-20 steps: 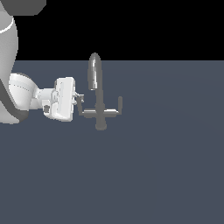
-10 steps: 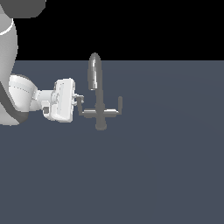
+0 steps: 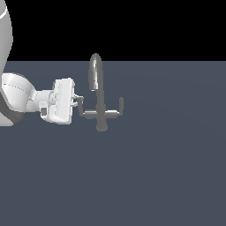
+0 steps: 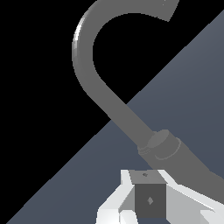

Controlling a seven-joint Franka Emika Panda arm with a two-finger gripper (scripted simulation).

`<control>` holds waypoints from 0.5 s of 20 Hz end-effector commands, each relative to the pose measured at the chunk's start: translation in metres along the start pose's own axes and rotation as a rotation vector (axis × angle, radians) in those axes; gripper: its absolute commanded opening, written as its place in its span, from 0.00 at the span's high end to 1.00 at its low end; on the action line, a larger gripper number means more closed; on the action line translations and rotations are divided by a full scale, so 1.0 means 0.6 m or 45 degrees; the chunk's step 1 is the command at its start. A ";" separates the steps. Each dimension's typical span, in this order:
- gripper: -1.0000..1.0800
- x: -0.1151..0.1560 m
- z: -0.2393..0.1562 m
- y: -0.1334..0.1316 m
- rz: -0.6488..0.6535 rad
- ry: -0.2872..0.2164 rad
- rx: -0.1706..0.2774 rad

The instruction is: Turn on the faucet by rotating a designated handle.

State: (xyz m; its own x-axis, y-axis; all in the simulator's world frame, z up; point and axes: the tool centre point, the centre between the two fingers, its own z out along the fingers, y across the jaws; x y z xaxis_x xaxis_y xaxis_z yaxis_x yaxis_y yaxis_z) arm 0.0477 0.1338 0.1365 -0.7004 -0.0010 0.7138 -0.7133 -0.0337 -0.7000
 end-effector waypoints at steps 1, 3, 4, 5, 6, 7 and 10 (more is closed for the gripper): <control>1.00 0.010 0.000 0.004 0.000 0.002 0.000; 1.00 0.017 0.000 0.007 0.000 0.002 0.000; 1.00 0.020 0.000 0.009 0.000 0.002 0.000; 1.00 0.024 0.001 0.010 0.000 0.002 0.000; 1.00 0.027 0.001 0.012 0.000 0.002 0.000; 1.00 0.031 0.001 0.014 0.000 0.002 0.000; 1.00 0.042 0.001 0.019 0.000 0.002 0.000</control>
State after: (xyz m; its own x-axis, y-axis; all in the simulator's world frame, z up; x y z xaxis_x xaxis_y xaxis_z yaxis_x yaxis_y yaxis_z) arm 0.0265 0.1330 0.1398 -0.6972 -0.0065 0.7169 -0.7163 -0.0359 -0.6969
